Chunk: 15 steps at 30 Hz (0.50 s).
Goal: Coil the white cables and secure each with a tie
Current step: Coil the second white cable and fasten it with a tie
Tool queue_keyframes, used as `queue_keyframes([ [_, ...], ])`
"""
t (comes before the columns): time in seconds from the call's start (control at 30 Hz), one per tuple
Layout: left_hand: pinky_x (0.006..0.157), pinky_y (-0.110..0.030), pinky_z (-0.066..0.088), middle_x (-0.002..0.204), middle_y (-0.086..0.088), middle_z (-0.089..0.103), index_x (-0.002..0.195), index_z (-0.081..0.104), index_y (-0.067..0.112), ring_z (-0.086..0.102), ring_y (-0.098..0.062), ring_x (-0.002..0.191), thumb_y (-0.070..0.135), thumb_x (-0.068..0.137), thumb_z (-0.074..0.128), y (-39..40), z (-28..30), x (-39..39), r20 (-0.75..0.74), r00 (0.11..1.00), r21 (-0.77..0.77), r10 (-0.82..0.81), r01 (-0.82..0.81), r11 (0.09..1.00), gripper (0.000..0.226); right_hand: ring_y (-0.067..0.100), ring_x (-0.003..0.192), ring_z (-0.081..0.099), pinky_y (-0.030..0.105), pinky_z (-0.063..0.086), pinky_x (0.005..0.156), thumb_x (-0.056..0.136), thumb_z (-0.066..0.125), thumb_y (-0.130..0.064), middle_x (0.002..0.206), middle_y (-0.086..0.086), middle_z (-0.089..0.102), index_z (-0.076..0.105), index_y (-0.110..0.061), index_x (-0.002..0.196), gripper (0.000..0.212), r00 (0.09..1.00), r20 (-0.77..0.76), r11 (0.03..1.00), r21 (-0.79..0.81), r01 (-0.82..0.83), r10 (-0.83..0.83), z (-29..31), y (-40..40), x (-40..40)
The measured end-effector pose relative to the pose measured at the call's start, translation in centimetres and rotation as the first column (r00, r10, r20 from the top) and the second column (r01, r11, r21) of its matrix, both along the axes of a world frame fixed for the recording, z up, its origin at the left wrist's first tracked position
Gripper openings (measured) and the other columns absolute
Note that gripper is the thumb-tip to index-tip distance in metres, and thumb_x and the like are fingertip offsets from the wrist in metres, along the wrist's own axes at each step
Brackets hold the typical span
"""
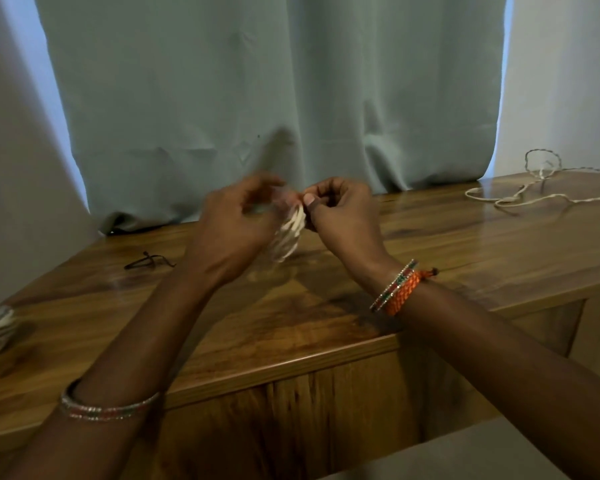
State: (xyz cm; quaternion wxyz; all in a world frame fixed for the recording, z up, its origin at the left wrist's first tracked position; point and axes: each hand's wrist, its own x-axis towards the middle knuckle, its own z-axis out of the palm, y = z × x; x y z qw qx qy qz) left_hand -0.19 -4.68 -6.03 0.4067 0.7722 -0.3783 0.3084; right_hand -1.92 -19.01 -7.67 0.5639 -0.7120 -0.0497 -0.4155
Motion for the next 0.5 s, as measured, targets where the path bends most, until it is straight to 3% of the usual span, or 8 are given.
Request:
queue_keyframes([
  [0.07,0.074,0.001,0.036,0.104,0.018,0.060,0.121,0.056,0.028,0.057,0.007,0.092,0.066,0.067,0.056,0.0,-0.3,0.1,0.055,0.997,0.241,0.055,-0.066,0.968,0.066,0.019,0.070,0.070,0.040,0.060,0.070,0.083,0.064,-0.011,0.071,0.007,0.071,0.067,-0.014,0.072,0.013,0.998,-0.054,1.000,0.003,-0.013,0.014,0.1,0.1,-0.2],
  [0.1,0.074,-0.001,0.039,0.104,0.017,0.059,0.121,0.056,0.026,0.058,0.004,0.094,0.058,0.069,0.060,0.0,-0.4,0.5,0.104,0.993,0.277,0.048,-0.075,0.958,0.061,0.019,0.069,0.071,0.039,0.060,0.069,0.084,0.063,-0.010,0.071,0.009,0.071,0.067,-0.012,0.071,0.014,0.993,-0.094,0.997,0.040,-0.065,0.068,0.2,0.2,-0.3],
  [0.17,0.076,-0.017,0.048,0.096,0.014,0.065,0.109,0.062,0.024,0.061,-0.001,0.088,0.041,0.073,0.062,0.3,-0.2,1.2,0.095,0.995,0.235,0.021,-0.043,0.971,0.040,0.018,0.062,0.069,0.032,0.060,0.066,0.087,0.061,-0.004,0.072,0.014,0.067,0.063,-0.006,0.071,0.016,0.948,-0.148,0.945,0.212,-0.248,0.282,0.7,0.2,-0.7],
  [0.27,0.079,-0.029,0.051,0.091,0.006,0.070,0.100,0.066,0.025,0.065,-0.006,0.084,0.038,0.071,0.066,1.1,0.0,1.6,-0.096,0.995,0.160,-0.023,0.039,0.986,0.032,0.016,0.057,0.064,0.023,0.059,0.062,0.087,0.059,0.003,0.071,0.015,0.062,0.061,0.001,0.075,0.013,0.842,-0.182,0.823,0.391,-0.413,0.509,1.5,0.1,-1.4],
  [0.4,0.079,-0.028,0.054,0.089,-0.002,0.069,0.103,0.065,0.012,0.065,-0.008,0.080,0.008,0.081,0.070,1.7,0.0,1.4,-0.303,0.939,0.009,-0.164,0.175,0.985,0.023,0.012,0.059,0.062,0.022,0.058,0.061,0.086,0.061,0.002,0.073,0.011,0.064,0.064,0.001,0.084,0.003,0.772,-0.251,0.799,0.346,-0.492,0.584,1.8,-0.5,-1.7],
  [0.5,0.070,-0.017,0.055,0.088,-0.008,0.069,0.105,0.064,0.001,0.066,-0.005,0.073,0.000,0.083,0.064,1.8,0.0,1.3,-0.372,0.897,-0.036,-0.239,0.244,0.969,0.022,0.012,0.060,0.062,0.021,0.058,0.061,0.084,0.063,0.002,0.074,0.010,0.065,0.064,0.000,0.096,0.012,0.774,-0.257,0.815,0.232,-0.531,0.578,1.9,-1.1,-1.9],
])
